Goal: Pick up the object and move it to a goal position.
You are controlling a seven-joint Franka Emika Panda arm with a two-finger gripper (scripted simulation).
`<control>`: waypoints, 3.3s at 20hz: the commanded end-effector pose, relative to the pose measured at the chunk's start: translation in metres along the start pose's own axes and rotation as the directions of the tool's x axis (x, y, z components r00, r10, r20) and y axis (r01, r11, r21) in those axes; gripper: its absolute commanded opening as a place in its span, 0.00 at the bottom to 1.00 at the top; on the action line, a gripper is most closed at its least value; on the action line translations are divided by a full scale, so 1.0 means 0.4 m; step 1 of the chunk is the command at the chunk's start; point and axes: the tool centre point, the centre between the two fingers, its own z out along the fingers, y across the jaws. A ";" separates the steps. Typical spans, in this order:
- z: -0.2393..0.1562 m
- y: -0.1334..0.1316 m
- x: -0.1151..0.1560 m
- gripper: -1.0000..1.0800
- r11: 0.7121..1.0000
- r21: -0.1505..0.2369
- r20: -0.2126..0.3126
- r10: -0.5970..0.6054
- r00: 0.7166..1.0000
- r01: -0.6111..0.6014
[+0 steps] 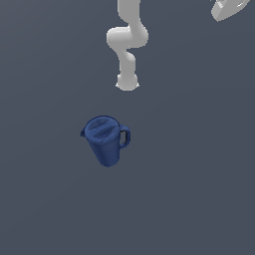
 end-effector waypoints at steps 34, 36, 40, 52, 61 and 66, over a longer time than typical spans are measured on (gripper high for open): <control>0.643 -0.715 0.539 0.62 0.595 0.286 0.545 -0.746 0.383 0.751; 0.648 -0.720 0.540 0.62 0.591 0.290 0.545 -0.749 0.377 0.753; 0.648 -0.720 0.540 0.62 0.591 0.290 0.545 -0.749 0.377 0.753; 0.673 -0.722 0.526 0.62 0.591 0.307 0.552 -0.749 0.366 0.746; 0.717 -0.707 0.493 0.62 0.590 0.310 0.552 -0.750 0.364 0.746; 0.724 -0.704 0.490 0.00 0.591 0.309 0.553 -0.749 0.364 0.745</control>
